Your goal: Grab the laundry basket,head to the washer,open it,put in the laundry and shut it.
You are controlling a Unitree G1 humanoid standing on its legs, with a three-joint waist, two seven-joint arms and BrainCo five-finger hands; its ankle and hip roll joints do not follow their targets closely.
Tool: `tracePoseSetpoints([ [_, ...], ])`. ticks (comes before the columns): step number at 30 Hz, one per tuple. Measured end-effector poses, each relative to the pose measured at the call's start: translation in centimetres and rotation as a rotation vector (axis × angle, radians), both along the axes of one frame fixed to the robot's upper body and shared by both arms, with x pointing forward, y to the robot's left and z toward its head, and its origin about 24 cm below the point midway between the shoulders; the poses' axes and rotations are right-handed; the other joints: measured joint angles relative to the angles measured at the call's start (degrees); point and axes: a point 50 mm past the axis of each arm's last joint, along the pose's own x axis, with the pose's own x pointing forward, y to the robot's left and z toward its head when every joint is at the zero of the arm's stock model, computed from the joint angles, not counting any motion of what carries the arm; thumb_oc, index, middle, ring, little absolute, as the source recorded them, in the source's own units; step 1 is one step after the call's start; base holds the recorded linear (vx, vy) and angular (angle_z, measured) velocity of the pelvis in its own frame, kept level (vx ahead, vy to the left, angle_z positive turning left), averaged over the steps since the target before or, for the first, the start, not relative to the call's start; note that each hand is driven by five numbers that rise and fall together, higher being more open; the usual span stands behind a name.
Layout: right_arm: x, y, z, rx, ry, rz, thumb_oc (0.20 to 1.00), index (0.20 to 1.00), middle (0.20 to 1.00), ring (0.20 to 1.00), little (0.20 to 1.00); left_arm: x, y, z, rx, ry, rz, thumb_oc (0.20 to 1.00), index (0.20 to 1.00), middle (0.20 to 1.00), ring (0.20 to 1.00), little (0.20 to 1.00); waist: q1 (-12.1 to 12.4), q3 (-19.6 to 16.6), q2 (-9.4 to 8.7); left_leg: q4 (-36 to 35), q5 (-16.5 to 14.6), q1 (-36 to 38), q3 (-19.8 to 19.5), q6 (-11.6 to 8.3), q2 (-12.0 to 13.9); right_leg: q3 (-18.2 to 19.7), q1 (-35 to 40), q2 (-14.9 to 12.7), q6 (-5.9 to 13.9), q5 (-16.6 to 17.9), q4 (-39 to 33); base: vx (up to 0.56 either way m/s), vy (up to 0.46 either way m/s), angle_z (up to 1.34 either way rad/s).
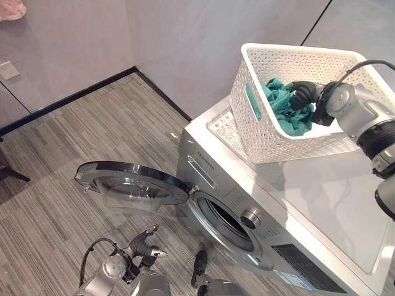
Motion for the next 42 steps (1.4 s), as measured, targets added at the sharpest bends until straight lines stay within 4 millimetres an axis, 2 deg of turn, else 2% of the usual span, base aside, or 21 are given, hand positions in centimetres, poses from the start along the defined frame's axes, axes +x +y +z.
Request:
tracePoseSetpoints([
  [7,0.0,-0.2,0.1,0.005,-0.004,-0.008,0.2,0.2,0.2,0.2,0.2,0.3,0.1,0.2,0.001,-0.012,0.009,1.0,1.0,1.0,1.0,1.0,-0.05,0.13,0.19,-0.07,-0.01,0.08,0.06,-0.02,0.08,0.0,0.01,0.04,-0.12,0.06,0.42,0.0,0.0,0.0],
  [11,0.0,-1.0,0.3,0.023,-0.025,-0.04,0.2,0.2,0.2,0.2,0.2,0.6,0.2,0.4,0.0,-0.024,0.015,1.0,1.0,1.0,1.0,1.0,-0.05,0.13,0.2,-0.07,-0.01,0.1,0.07,-0.02,0.05,0.0,0.02,-0.01,-0.16,0.09,0.45,0.01,0.016,0.0],
  [16,-0.1,-1.7,1.6,0.072,-0.116,-0.071,0.2,0.2,0.2,0.2,0.2,1.0,0.5,0.7,0.001,-0.046,0.043,1.0,1.0,1.0,1.0,1.0,-0.76,0.14,0.21,-0.08,-0.01,0.22,0.16,-0.02,0.07,0.07,0.09,-0.05,-0.19,0.11,0.45,0.01,0.008,0.0],
  [21,-1.4,-2.5,5.3,0.1,-0.285,-0.046,0.2,0.2,0.2,0.2,0.2,1.8,0.5,1.1,0.005,-0.08,0.061,1.0,1.0,1.0,1.0,1.0,-0.95,0.28,0.42,-0.72,0.12,0.82,0.51,-0.15,0.2,0.3,0.22,-0.02,-0.28,0.18,0.46,0.03,0.013,-0.03],
  [22,-2.1,-3.4,7.4,0.119,-0.381,-0.066,0.2,0.2,0.2,0.2,0.2,2.1,0.3,1.2,0.004,-0.094,0.066,1.0,1.0,1.0,1.0,1.0,-1.19,0.28,0.42,-0.87,0.13,1.12,0.7,-0.16,0.26,0.4,0.41,-0.07,-0.29,0.19,0.46,0.03,0.015,-0.04],
  [24,-3.2,-4.2,10.5,0.143,-0.507,-0.089,0.2,0.2,0.2,0.2,0.2,2.4,0.3,1.3,0.005,-0.101,0.069,1.0,1.0,1.0,1.0,1.0,-1.58,0.28,0.43,-0.98,0.14,1.23,0.83,-0.16,0.25,0.45,0.48,-0.1,-0.31,0.21,0.47,0.03,0.005,-0.02],
  [25,-3.6,-4.3,11.4,0.158,-0.55,-0.093,0.2,0.2,0.2,0.2,0.2,2.3,0.4,1.2,0.007,-0.1,0.071,1.0,1.0,1.0,1.0,1.0,-1.68,0.28,0.43,-0.98,0.14,1.36,0.89,-0.16,0.24,0.48,0.56,-0.1,-0.31,0.21,0.47,0.03,0.014,-0.07],
  [26,-4.4,-4.5,13.7,0.175,-0.672,-0.115,0.2,0.2,0.2,0.2,0.2,2.3,0.5,0.9,0.014,-0.086,0.081,1.0,1.0,1.0,1.0,1.0,-2.25,0.28,0.44,-1.49,0.15,2.57,1.28,-0.15,0.41,0.72,1.42,-0.08,-0.33,0.21,0.47,0.02,0.022,-0.12],
  [28,-5.3,-4.4,16.0,0.195,-0.798,-0.123,0.2,0.2,0.2,0.2,0.2,2.4,0.7,0.9,0.024,-0.091,0.095,1.0,1.0,1.0,1.0,1.0,-2.66,0.24,0.47,-1.8,0.12,3.35,1.59,-0.14,0.54,1.06,2.14,-0.05,-0.34,0.18,0.45,0.04,0.014,-0.1],
  [29,-6.4,-4.5,18.0,0.188,-0.927,-0.141,0.2,0.2,0.2,0.2,0.2,2.7,0.7,1.1,0.029,-0.109,0.103,1.0,1.0,1.0,1.0,1.0,-2.85,0.24,0.47,-1.97,0.13,4.04,1.6,-0.11,0.51,1.08,2.43,-0.08,-0.4,0.12,0.45,0.0,0.0,0.0],
  [32,-8.5,-4.7,20.8,0.185,-1.15,-0.182,0.2,0.2,0.2,0.2,0.2,3.2,0.7,1.5,0.034,-0.133,0.106,1.0,1.0,1.0,1.0,1.0,-2.86,0.15,0.37,-1.9,0.13,4.28,1.45,-0.13,0.55,1.02,2.82,-0.05,-0.47,0.08,0.44,0.01,0.003,0.01],
  [34,-9.7,-4.7,21.8,0.086,-1.256,-0.202,0.2,0.2,0.2,0.2,0.2,3.3,0.6,1.6,0.035,-0.142,0.108,1.0,1.0,1.0,1.0,1.0,-2.76,0.09,0.28,-1.87,0.17,4.26,1.32,-0.18,0.55,0.93,2.85,0.0,-0.52,0.1,0.43,0.01,0.008,0.02],
  [37,-10.7,-4.5,22.5,0.031,-1.365,-0.225,0.2,0.2,0.2,0.2,0.2,3.2,0.7,1.5,0.044,-0.148,0.119,1.0,1.0,1.0,1.0,1.0,-2.74,0.01,0.2,-1.75,0.2,4.4,1.28,-0.2,0.56,0.91,3.06,0.0,-0.64,0.18,0.38,0.0,0.0,0.0],
  [42,-11.8,-5.0,22.2,-0.109,-1.464,-0.266,0.2,0.2,0.2,0.2,0.2,3.0,0.6,1.4,0.057,-0.15,0.119,1.0,1.0,1.0,1.0,1.0,-2.42,-0.76,-0.26,-1.78,0.22,4.9,1.37,-0.22,0.54,0.99,3.46,-0.02,-0.72,0.23,0.44,0.0,0.007,0.0],
])
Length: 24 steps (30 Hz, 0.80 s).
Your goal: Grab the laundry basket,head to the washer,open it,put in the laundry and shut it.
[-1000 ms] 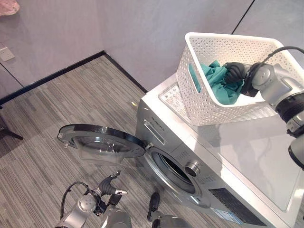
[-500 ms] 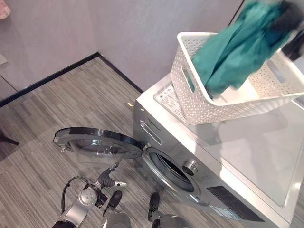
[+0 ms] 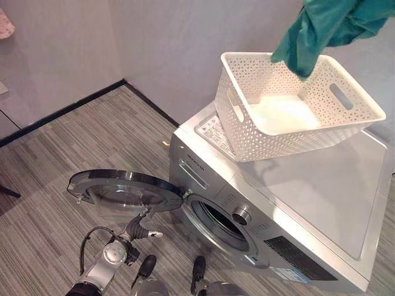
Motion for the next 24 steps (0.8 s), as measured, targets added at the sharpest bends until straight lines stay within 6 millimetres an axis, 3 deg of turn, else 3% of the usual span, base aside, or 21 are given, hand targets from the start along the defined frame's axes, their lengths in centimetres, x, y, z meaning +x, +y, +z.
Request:
tracePoseSetpoints([
  [9,-0.7,-0.4,-0.9,-0.027,-0.066,-0.024,0.2,0.2,0.2,0.2,0.2,-0.1,0.0,-0.1,0.036,-0.015,0.006,1.0,1.0,1.0,1.0,1.0,-0.66,-1.65,-1.08,0.06,-0.22,1.27,2.64,0.35,-0.32,2.6,0.03,-0.29,0.08,0.53,0.0,-0.01,0.057,-0.14],
  [17,-3.1,-0.1,-1.6,-0.065,-0.161,0.032,0.2,0.2,0.2,0.2,0.2,-0.7,0.2,-1.0,0.052,0.017,0.033,1.0,1.0,1.0,1.0,1.0,-3.98,-2.28,-1.28,-0.05,-0.93,4.34,8.23,1.94,-1.62,8.24,0.35,-1.36,1.22,1.31,0.02,-0.03,0.164,-0.36],
  [21,-4.1,0.5,-3.2,-0.108,-0.2,0.064,0.2,0.2,0.2,0.2,0.2,-1.1,-0.4,-1.7,0.052,0.033,0.043,1.0,1.0,1.0,1.0,1.0,-5.49,-3.05,-0.3,-0.46,-1.44,6.39,11.52,3.27,-2.83,11.59,0.91,-2.32,2.48,1.25,0.01,-0.02,0.161,-0.41],
  [24,-5.0,-0.2,-5.0,-0.117,-0.202,0.048,0.2,0.2,0.2,0.2,0.2,-1.0,-0.7,-1.8,0.047,0.029,0.042,1.0,1.0,1.0,1.0,1.0,-6.68,-3.43,-0.08,-0.86,-1.79,8.36,14.57,4.52,-4.23,14.89,1.0,-3.01,3.71,2.24,0.06,-0.16,0.207,-0.56],
])
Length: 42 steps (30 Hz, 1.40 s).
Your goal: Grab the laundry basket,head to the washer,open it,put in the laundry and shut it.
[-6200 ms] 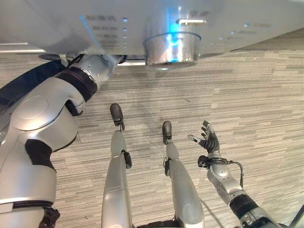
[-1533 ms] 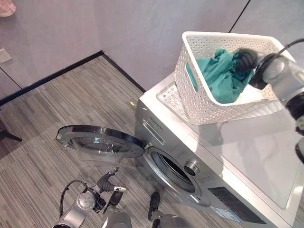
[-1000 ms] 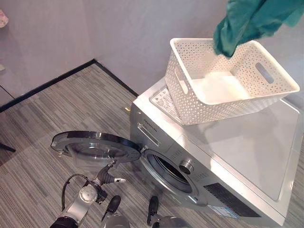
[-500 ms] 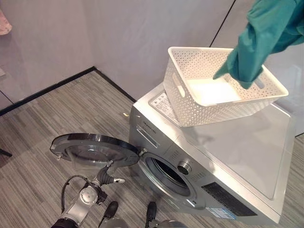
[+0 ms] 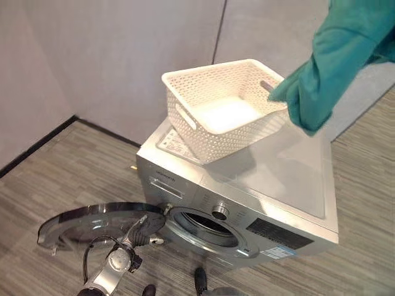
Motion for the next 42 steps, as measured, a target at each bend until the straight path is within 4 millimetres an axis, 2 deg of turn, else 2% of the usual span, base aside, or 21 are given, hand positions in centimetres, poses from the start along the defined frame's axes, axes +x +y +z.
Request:
tracePoseSetpoints([
  [1,0.6,0.7,-1.4,-0.016,0.027,0.023,0.2,0.2,0.2,0.2,0.2,-0.1,-0.2,-0.1,-0.006,0.004,0.002,1.0,1.0,1.0,1.0,1.0,-1.83,0.01,-0.02,0.12,-0.26,0.89,2.07,1.3,-1.44,2.16,-0.13,-0.98,1.04,0.65,0.0,-0.36,0.233,-1.3],
  [2,1.2,1.8,-3.2,0.028,0.021,0.099,0.2,0.2,0.2,0.2,0.2,-0.2,0.0,0.1,-0.007,-0.011,0.021,1.0,1.0,1.0,1.0,1.0,-2.05,0.04,-0.64,4.24,-2.59,-1.4,5.23,4.89,-3.24,5.31,-3.15,-0.1,3.84,4.05,1.62,-0.4,0.231,-2.02],
  [3,2.0,3.1,-4.3,0.056,0.024,0.168,0.2,0.2,0.2,0.2,0.2,0.3,0.3,0.5,0.004,-0.031,0.021,1.0,1.0,1.0,1.0,1.0,-0.34,1.61,-0.44,8.88,-4.59,-3.39,8.09,6.69,-3.28,5.25,-4.91,0.32,9.49,8.25,0.81,-0.26,0.116,-1.84],
  [4,2.4,3.3,-4.6,0.042,0.053,0.169,0.2,0.2,0.2,0.2,0.2,0.5,0.3,0.6,0.004,-0.037,0.023,1.0,1.0,1.0,1.0,1.0,-0.43,1.91,-0.46,10.51,-5.33,-4.59,9.04,6.43,-3.35,4.67,-5.02,-0.13,10.16,8.83,-0.06,-0.29,0.125,-1.25],
  [5,3.5,3.3,-5.7,0.05,0.108,0.159,0.2,0.2,0.2,0.2,0.2,0.8,0.3,0.5,0.003,-0.037,0.037,1.0,1.0,1.0,1.0,1.0,-1.57,2.8,0.4,12.31,-5.2,-5.6,10.52,6.72,-3.46,-1.16,-5.05,-1.62,5.24,0.65,4.02,-0.33,0.099,-0.6],
  [6,4.0,3.4,-6.3,0.076,0.124,0.169,0.2,0.2,0.2,0.2,0.2,0.9,0.3,0.6,-0.008,-0.045,0.057,1.0,1.0,1.0,1.0,1.0,-0.45,3.27,1.59,12.65,-5.01,-5.1,11.9,6.43,-2.01,-6.69,-5.2,-1.79,0.04,-4.67,11.9,-0.31,0.087,-0.54],
  [8,4.2,3.7,-6.9,0.074,0.15,0.176,0.2,0.2,0.2,0.2,0.2,1.2,0.7,0.5,0.006,-0.043,0.082,1.0,1.0,1.0,1.0,1.0,2.67,4.43,4.8,12.45,-4.14,-4.46,14.2,5.78,1.95,-14.32,-3.51,-4.63,0.16,-12.03,26.26,-0.25,0.048,-0.87],
  [10,3.8,4.8,-7.0,0.034,0.155,0.218,0.2,0.2,0.2,0.2,0.2,0.8,2.0,0.5,0.032,-0.036,0.122,1.0,1.0,1.0,1.0,1.0,4.61,5.02,5.61,12.57,-3.33,-5.23,15.87,5.14,3.65,-15.88,0.25,-8.36,2.43,-13.55,28.51,-0.17,-0.034,-0.69],
  [11,3.6,5.3,-7.2,0.015,0.16,0.238,0.2,0.2,0.2,0.2,0.2,0.6,2.6,0.6,0.044,-0.032,0.135,1.0,1.0,1.0,1.0,1.0,5.67,5.01,5.2,12.5,-3.18,-5.22,16.74,4.88,3.98,-16.11,2.03,-9.65,2.72,-10.96,27.45,-0.16,-0.065,-0.54],
  [12,3.7,6.1,-7.8,0.004,0.172,0.274,0.2,0.2,0.2,0.2,0.2,0.5,3.1,0.6,0.061,-0.026,0.139,1.0,1.0,1.0,1.0,1.0,6.61,5.01,4.35,13.03,-3.0,-5.51,17.99,4.5,4.57,-15.84,3.03,-11.28,3.75,-13.05,28.55,-0.1,-0.056,-0.63],
  [14,3.9,7.6,-9.8,0.024,0.213,0.363,0.2,0.2,0.2,0.2,0.2,0.2,4.1,0.9,0.081,-0.03,0.162,1.0,1.0,1.0,1.0,1.0,7.85,4.77,2.83,13.82,-2.16,-6.11,18.7,4.08,5.7,-15.66,6.44,-9.63,4.57,-11.46,22.14,-0.14,-0.093,-0.56],
  [15,4.4,8.0,-11.4,0.049,0.267,0.391,0.2,0.2,0.2,0.2,0.2,0.6,3.5,1.0,0.063,-0.043,0.154,1.0,1.0,1.0,1.0,1.0,8.2,5.06,1.7,15.38,-3.74,-9.12,18.13,6.06,4.84,-14.68,7.4,-8.82,4.23,-11.18,17.83,-0.16,-0.094,-0.37],
  [17,3.9,7.4,-13.3,0.093,0.31,0.388,0.2,0.2,0.2,0.2,0.2,1.0,2.0,0.9,0.016,-0.061,0.147,1.0,1.0,1.0,1.0,1.0,9.65,4.0,1.33,9.07,0.56,-8.82,13.37,7.09,0.92,-12.45,6.85,-8.31,4.81,-11.68,14.38,-0.19,-0.138,-0.43],
  [18,3.8,7.5,-14.4,0.118,0.342,0.403,0.2,0.2,0.2,0.2,0.2,1.1,1.6,1.0,0.004,-0.067,0.136,1.0,1.0,1.0,1.0,1.0,10.09,4.09,0.55,8.8,2.48,-9.19,14.05,4.44,1.0,-11.32,7.32,-8.2,5.37,-12.28,12.16,-0.24,-0.196,-0.37],
  [21,3.8,9.0,-15.6,0.099,0.392,0.474,0.2,0.2,0.2,0.2,0.2,1.7,1.4,1.5,0.003,-0.093,0.131,1.0,1.0,1.0,1.0,1.0,10.22,3.07,-1.79,9.17,3.79,-11.56,15.96,2.56,1.16,-10.3,9.66,-9.11,4.98,-12.27,1.68,-0.25,-0.212,-0.29],
  [25,3.9,9.8,-17.8,0.107,0.476,0.525,0.2,0.2,0.2,0.2,0.2,1.7,1.0,1.6,-0.018,-0.106,0.136,1.0,1.0,1.0,1.0,1.0,11.19,3.24,-0.04,9.77,5.49,-13.18,14.99,0.21,5.77,-11.44,9.74,-3.43,1.5,-10.8,-0.51,-0.22,-0.194,0.07],
  [28,3.5,9.3,-17.0,0.078,0.458,0.515,0.2,0.2,0.2,0.2,0.2,1.6,-0.7,1.1,-0.059,-0.106,0.132,1.0,1.0,1.0,1.0,1.0,11.6,3.28,0.23,6.8,7.87,-13.53,12.95,-0.83,7.48,-13.72,9.97,-0.87,0.24,-10.74,-0.32,-0.15,-0.111,0.4],
  [31,3.0,9.5,-16.2,0.053,0.418,0.539,0.2,0.2,0.2,0.2,0.2,2.0,-1.4,1.5,-0.072,-0.123,0.105,1.0,1.0,1.0,1.0,1.0,11.33,3.11,0.49,6.55,9.28,-14.31,12.08,-0.9,7.1,-15.55,10.09,-0.65,0.48,-10.61,-0.05,-0.09,-0.08,0.36],
  [37,2.3,11.0,-16.3,0.039,0.416,0.659,0.2,0.2,0.2,0.2,0.2,4.0,-2.0,5.3,-0.1,-0.301,0.022,1.0,1.0,1.0,1.0,1.0,11.81,3.14,0.52,7.0,9.77,-14.41,9.52,-1.31,5.19,-17.95,12.19,-1.32,0.83,-11.28,-0.05,-0.04,-0.079,0.3],
  [39,1.4,11.7,-18.2,0.074,0.462,0.733,0.2,0.2,0.2,0.2,0.2,4.6,-3.2,8.1,-0.153,-0.414,-0.072,1.0,1.0,1.0,1.0,1.0,11.65,3.33,0.7,7.61,9.76,-15.25,6.97,-1.2,4.49,-20.02,13.17,-0.98,0.24,-12.21,-0.03,-0.02,-0.052,0.55],
  [42,1.2,12.4,-19.5,0.051,0.541,0.768,0.2,0.2,0.2,0.2,0.2,4.9,-4.2,10.0,-0.187,-0.491,-0.142,1.0,1.0,1.0,1.0,1.0,11.83,3.88,1.51,8.15,9.58,-15.35,5.94,-1.08,4.15,-20.78,13.99,-0.84,0.27,-12.66,-0.03,-0.02,-0.041,0.29],
])
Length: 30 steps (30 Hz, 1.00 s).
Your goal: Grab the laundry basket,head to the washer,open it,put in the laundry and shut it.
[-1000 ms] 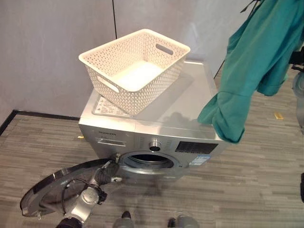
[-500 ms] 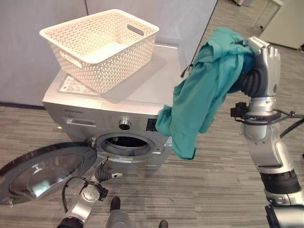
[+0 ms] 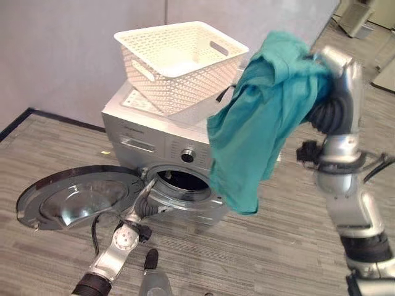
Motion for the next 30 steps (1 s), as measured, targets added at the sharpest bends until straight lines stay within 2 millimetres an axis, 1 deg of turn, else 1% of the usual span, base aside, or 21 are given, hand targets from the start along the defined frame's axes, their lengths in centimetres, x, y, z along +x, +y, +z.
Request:
tracePoseSetpoints([
  [1,-0.1,-0.1,-0.6,0.001,0.024,0.0,0.2,0.2,0.2,0.2,0.2,0.0,-0.4,0.6,-0.01,-0.027,-0.023,1.0,1.0,1.0,1.0,1.0,0.05,0.25,0.39,0.27,0.0,-0.25,-0.07,0.07,-0.09,-0.36,0.12,0.04,-0.03,-0.04,0.01,-0.03,-0.032,0.22],
  [5,-0.6,-0.3,-2.6,-0.009,0.121,-0.001,0.2,0.2,0.2,0.2,0.2,-0.1,-1.5,1.9,-0.034,-0.072,-0.082,1.0,1.0,1.0,1.0,1.0,-0.38,0.9,0.73,0.92,0.2,-0.85,-0.73,-0.07,-0.69,-1.26,0.38,-0.05,0.05,-0.17,0.01,-0.02,-0.01,0.17],
  [6,-0.7,-0.3,-3.2,-0.014,0.153,0.001,0.2,0.2,0.2,0.2,0.2,0.0,-1.7,2.1,-0.056,-0.072,-0.1,1.0,1.0,1.0,1.0,1.0,-1.07,1.62,1.22,1.3,0.21,-0.82,-1.57,-0.08,-1.18,-1.7,1.05,-0.06,0.19,-0.12,0.01,-0.02,-0.001,0.24],
  [8,-0.7,0.0,-3.3,-0.016,0.175,0.025,0.2,0.2,0.2,0.2,0.2,0.0,-1.7,2.1,-0.059,-0.061,-0.123,1.0,1.0,1.0,1.0,1.0,-1.92,2.39,1.92,1.78,0.11,-0.73,-1.78,-0.04,-1.4,-2.52,1.79,-0.07,-0.1,-0.45,0.01,-0.01,0.002,0.22],
  [10,-0.8,0.2,-3.2,-0.016,0.18,0.043,0.2,0.2,0.2,0.2,0.2,0.0,-1.8,2.0,-0.05,-0.049,-0.142,1.0,1.0,1.0,1.0,1.0,-1.97,2.62,2.26,1.79,0.08,-0.74,-1.83,-0.02,-1.37,-2.56,1.82,0.0,-0.18,-0.5,0.01,0.0,0.005,0.04],
  [12,-0.8,0.2,-3.2,-0.009,0.189,0.053,0.2,0.2,0.2,0.2,0.2,-0.1,-2.1,1.9,-0.055,-0.034,-0.159,1.0,1.0,1.0,1.0,1.0,-2.06,2.64,2.28,1.79,0.0,-0.73,-1.8,0.09,-1.4,-2.64,1.88,-0.04,-0.16,-0.49,0.02,0.0,0.0,0.0],
  [16,-0.8,0.3,-3.3,-0.003,0.209,0.071,0.2,0.2,0.2,0.2,0.2,0.2,-2.8,2.0,-0.121,-0.01,-0.184,1.0,1.0,1.0,1.0,1.0,-2.48,2.65,2.26,1.79,-0.02,-0.72,-1.78,0.13,-1.49,-2.67,1.92,-0.14,-0.06,-0.42,0.02,0.0,0.0,0.0],
  [20,-0.7,0.4,-3.4,0.018,0.218,0.085,0.2,0.2,0.2,0.2,0.2,0.8,-5.2,2.3,-0.16,0.016,-0.27,1.0,1.0,1.0,1.0,1.0,-3.64,2.65,2.27,1.86,-0.03,-0.73,-1.78,0.15,-1.57,-2.69,1.95,-0.15,-0.06,-0.41,0.02,0.0,0.0,0.0],
  [23,-0.7,0.8,-3.7,0.046,0.24,0.107,0.2,0.2,0.2,0.2,0.2,1.4,-8.6,2.6,-0.212,0.035,-0.365,1.0,1.0,1.0,1.0,1.0,-5.43,2.67,2.25,2.26,-0.2,-0.76,-1.65,0.39,-1.67,-2.64,2.07,-0.29,-0.04,-0.37,0.04,0.0,0.0,0.0],
  [24,-0.7,1.0,-3.8,0.05,0.248,0.112,0.2,0.2,0.2,0.2,0.2,1.7,-9.4,2.7,-0.211,0.04,-0.383,1.0,1.0,1.0,1.0,1.0,-5.78,2.67,2.25,2.4,-0.23,-0.81,-1.63,0.42,-1.67,-2.64,2.08,-0.28,-0.03,-0.36,0.04,0.0,0.0,0.0],
  [25,-0.6,1.0,-3.8,0.05,0.249,0.113,0.2,0.2,0.2,0.2,0.2,1.8,-9.6,2.7,-0.211,0.042,-0.387,1.0,1.0,1.0,1.0,1.0,-5.88,2.67,2.25,2.43,-0.23,-0.82,-1.63,0.43,-1.67,-2.64,2.09,-0.28,-0.03,-0.36,0.04,0.0,0.0,0.0],
  [26,-0.6,1.2,-4.0,0.052,0.259,0.122,0.2,0.2,0.2,0.2,0.2,2.1,-10.8,2.9,-0.207,0.044,-0.424,1.0,1.0,1.0,1.0,1.0,-6.6,2.69,2.3,2.58,-0.33,-0.82,-1.61,0.44,-1.71,-2.63,2.15,-0.31,-0.01,-0.35,0.04,0.0,0.0,0.0],
  [27,-0.6,1.2,-4.0,0.056,0.262,0.119,0.2,0.2,0.2,0.2,0.2,2.0,-11.6,3.0,-0.214,0.043,-0.448,1.0,1.0,1.0,1.0,1.0,-7.44,2.72,2.36,2.62,-0.37,-0.77,-1.52,0.45,-1.69,-2.52,2.15,-0.34,-0.03,-0.36,0.04,0.0,0.0,0.0],
  [30,-0.5,1.1,-4.1,0.076,0.278,0.121,0.2,0.2,0.2,0.2,0.2,2.2,-12.7,2.8,-0.188,0.059,-0.485,1.0,1.0,1.0,1.0,1.0,-8.36,2.73,2.45,2.66,-0.4,-0.74,-1.37,0.47,-1.64,-2.41,2.12,-0.36,-0.03,-0.36,0.04,0.0,0.004,-0.01],
])
